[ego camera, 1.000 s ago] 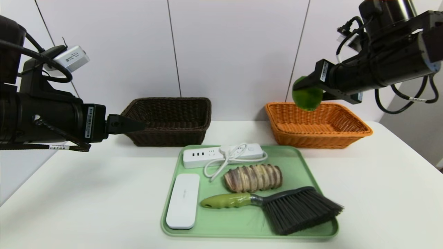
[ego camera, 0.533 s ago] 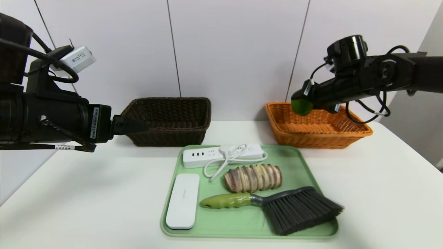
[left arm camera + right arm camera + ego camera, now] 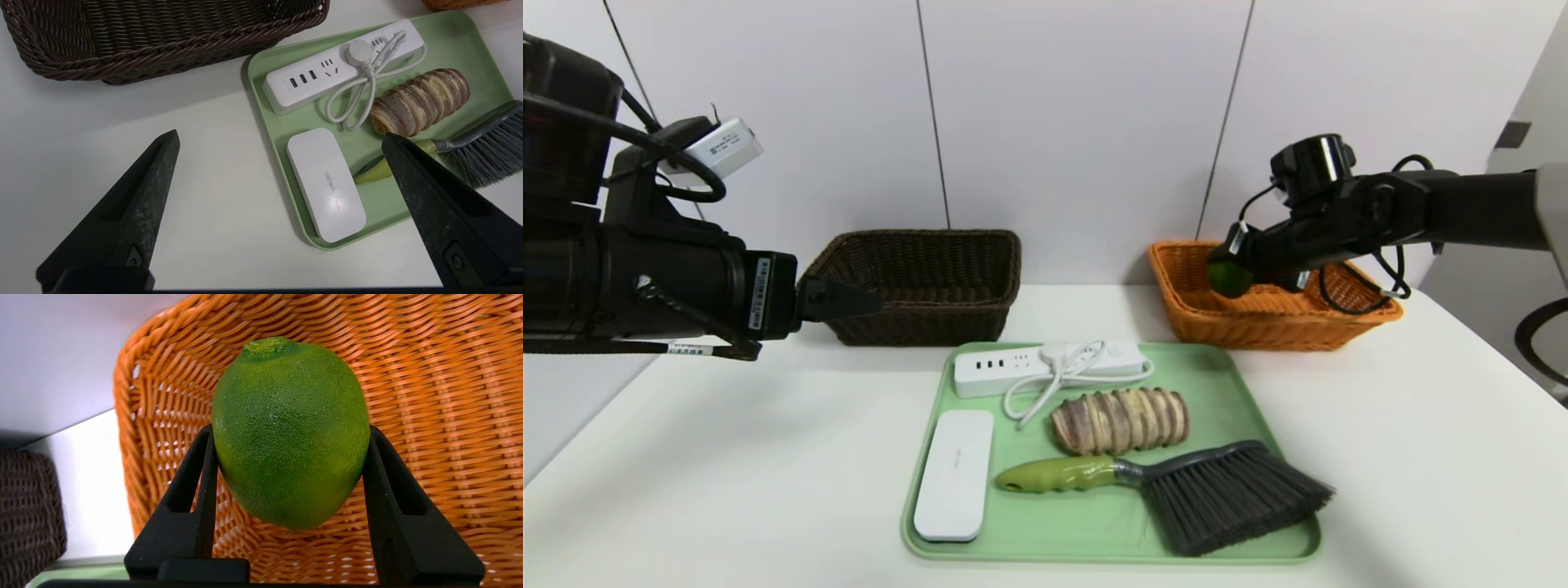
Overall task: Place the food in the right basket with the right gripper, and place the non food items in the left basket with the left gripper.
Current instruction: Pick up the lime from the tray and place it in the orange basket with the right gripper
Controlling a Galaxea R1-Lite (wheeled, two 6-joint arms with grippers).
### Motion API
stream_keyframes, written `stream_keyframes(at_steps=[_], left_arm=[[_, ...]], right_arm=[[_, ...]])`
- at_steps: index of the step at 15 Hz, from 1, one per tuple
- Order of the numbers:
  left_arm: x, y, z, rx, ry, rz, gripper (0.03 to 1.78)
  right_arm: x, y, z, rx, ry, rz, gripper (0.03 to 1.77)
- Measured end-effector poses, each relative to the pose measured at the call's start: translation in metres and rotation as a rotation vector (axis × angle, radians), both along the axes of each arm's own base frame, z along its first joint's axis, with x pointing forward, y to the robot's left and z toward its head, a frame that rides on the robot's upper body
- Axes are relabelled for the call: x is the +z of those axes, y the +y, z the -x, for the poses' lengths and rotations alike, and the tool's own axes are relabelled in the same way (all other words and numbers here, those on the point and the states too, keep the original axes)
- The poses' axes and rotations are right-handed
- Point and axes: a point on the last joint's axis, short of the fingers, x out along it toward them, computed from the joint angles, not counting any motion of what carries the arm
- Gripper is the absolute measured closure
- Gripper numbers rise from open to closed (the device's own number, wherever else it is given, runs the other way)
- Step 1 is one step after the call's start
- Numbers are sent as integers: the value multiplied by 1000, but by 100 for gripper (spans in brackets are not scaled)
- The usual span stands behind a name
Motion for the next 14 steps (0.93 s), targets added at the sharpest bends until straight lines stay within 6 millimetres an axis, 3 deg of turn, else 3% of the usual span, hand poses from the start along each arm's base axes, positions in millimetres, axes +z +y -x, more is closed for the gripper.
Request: stream_keyframes(at_steps=[2,6,11,14], left_arm=[[0,0,-1,0,2,0,6],[-1,-1,-2,1,6,-1,6],[-2,-1,-2,2,9,-1,6],[0,0,-2,6,-1,-2,6]], right_arm=[[-4,-1,-2,-2,8,5,81],[-2,-4,-5,-7,-3,-3,50],[-1,-8,-6,-15,-6,-4,31],[20,-7,4,-14,-47,-5,24]])
